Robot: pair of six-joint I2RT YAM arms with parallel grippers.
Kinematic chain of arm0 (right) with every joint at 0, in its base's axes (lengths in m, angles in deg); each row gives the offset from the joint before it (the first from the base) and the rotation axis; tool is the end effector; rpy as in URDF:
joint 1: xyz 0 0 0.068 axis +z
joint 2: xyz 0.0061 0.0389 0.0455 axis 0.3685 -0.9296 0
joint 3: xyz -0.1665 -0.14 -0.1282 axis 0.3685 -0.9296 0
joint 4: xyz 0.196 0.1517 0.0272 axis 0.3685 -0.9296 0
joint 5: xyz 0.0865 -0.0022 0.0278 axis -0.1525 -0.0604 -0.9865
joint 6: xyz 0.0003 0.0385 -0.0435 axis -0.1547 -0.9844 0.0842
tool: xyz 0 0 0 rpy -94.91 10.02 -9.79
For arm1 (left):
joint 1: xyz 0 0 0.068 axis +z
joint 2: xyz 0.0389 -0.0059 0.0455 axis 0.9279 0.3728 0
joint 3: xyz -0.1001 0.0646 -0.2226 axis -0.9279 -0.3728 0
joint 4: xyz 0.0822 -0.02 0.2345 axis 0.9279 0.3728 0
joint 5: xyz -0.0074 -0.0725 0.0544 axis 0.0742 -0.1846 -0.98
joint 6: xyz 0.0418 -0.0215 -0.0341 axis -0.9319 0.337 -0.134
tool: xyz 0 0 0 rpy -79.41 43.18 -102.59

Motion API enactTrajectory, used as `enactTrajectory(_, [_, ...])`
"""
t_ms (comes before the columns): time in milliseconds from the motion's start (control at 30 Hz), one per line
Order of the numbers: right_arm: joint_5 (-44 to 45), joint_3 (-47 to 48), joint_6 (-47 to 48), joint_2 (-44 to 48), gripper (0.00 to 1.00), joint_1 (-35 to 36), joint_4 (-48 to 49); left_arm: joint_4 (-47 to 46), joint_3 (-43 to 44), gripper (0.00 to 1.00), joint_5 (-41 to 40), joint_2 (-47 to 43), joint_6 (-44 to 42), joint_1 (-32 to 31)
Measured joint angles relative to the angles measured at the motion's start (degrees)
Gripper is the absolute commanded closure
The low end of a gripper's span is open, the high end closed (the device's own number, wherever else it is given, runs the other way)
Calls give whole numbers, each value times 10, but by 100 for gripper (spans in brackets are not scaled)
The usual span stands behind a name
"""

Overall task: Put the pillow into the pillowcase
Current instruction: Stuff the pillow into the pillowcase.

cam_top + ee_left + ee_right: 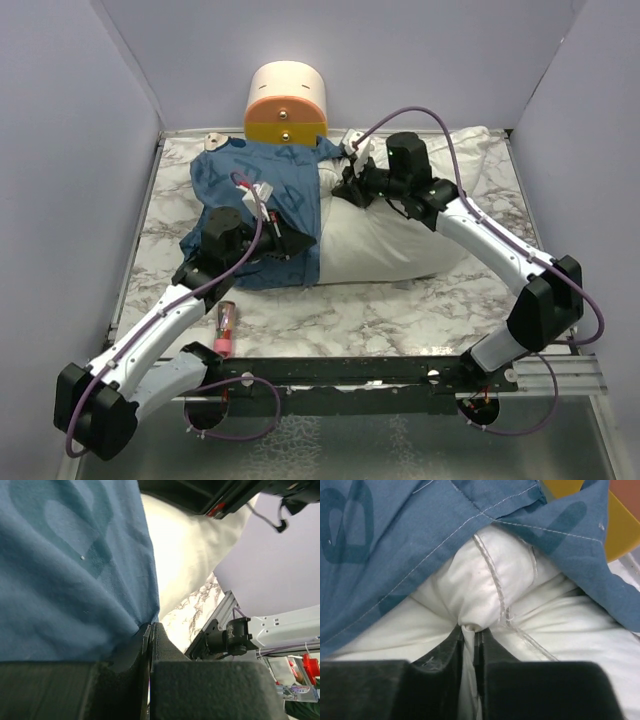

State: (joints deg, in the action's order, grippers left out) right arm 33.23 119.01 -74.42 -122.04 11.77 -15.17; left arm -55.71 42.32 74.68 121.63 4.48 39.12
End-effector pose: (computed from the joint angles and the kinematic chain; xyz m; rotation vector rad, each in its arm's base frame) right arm 0.2895 0.2126 0.3193 -1.0786 1.7648 0.6762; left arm 0.1917 -0.1278 0.2848 0.1484 1.9518 -1.2798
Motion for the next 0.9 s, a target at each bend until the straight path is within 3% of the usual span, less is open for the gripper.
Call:
enactTrajectory(133, [-8,-55,-32,34,99,0,48,22,5,58,-15,-54,-14,-1])
enactTrajectory(200, [-15,-89,-56,52,99,0,81,40,24,49,-34,-74,-22,-2])
enactTrajectory(433, [-34,-160,-124,85,99,1,167,131,192,48,-120,-57,-42,-4])
enactTrajectory(600, [-37,-174,-149,86,99,0,198,218,339,47,-207,33,-59,-27])
enactTrajectory(900, [-38,-194,-187,93,99,0,232,379,487,43,-416,216,-101,-134])
